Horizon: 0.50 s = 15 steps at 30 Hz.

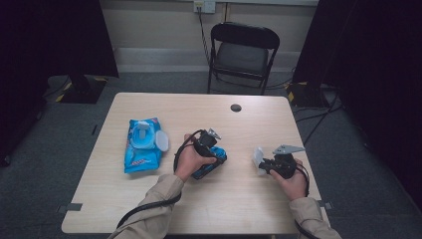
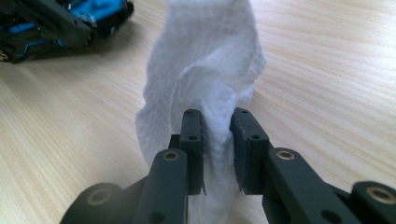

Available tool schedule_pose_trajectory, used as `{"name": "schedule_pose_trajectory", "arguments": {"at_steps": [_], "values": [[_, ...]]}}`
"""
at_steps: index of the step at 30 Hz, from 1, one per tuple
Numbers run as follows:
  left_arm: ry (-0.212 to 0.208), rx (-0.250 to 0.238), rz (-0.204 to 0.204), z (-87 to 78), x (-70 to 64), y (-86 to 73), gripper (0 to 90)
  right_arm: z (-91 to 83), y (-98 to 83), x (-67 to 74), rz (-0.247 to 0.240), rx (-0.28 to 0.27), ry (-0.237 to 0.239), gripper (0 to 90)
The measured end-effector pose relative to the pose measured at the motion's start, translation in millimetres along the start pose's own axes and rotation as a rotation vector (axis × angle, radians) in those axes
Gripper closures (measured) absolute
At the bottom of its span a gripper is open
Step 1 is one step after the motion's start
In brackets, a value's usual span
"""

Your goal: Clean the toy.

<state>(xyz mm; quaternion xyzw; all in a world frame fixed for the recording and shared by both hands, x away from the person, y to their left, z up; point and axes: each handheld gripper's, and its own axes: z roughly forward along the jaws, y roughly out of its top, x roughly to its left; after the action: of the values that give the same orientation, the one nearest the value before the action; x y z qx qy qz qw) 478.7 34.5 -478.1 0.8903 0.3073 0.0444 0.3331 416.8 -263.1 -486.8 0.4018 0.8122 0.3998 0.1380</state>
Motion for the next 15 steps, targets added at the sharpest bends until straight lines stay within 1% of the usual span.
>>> {"name": "schedule_pose_trajectory", "arguments": {"at_steps": [2, 4, 6, 8, 11, 13, 15], "values": [[-0.004, 0.003, 0.000, 3.9, 0.0, -2.7, 25.4, -0.8, -1.1, -1.6, 0.005, -0.001, -0.006, 75.3], [0.008, 0.011, 0.016, 4.4, -1.5, -1.4, 25.4, -1.4, -1.8, -2.3, 0.005, 0.004, -0.009, 74.6], [0.013, 0.002, 0.007, 5.3, -2.0, -1.1, 25.4, -1.7, -2.3, -2.8, 0.003, 0.005, -0.015, 72.9], [0.023, 0.007, -0.005, 5.5, -1.6, -1.7, 25.4, -1.3, -2.8, -2.6, -0.001, 0.008, -0.020, 71.8], [0.026, 0.006, 0.007, 5.6, -3.0, -2.2, 25.4, -1.0, -3.6, -2.1, -0.001, 0.004, -0.026, 69.5], [0.027, 0.013, 0.014, 5.6, -3.7, -2.2, 25.4, -0.9, -3.6, -2.3, 0.006, 0.003, -0.039, 65.8], [0.028, 0.014, 0.007, 6.5, -4.0, -2.2, 25.3, -1.7, -3.0, -2.9, 0.008, 0.000, -0.041, 63.6]]}}
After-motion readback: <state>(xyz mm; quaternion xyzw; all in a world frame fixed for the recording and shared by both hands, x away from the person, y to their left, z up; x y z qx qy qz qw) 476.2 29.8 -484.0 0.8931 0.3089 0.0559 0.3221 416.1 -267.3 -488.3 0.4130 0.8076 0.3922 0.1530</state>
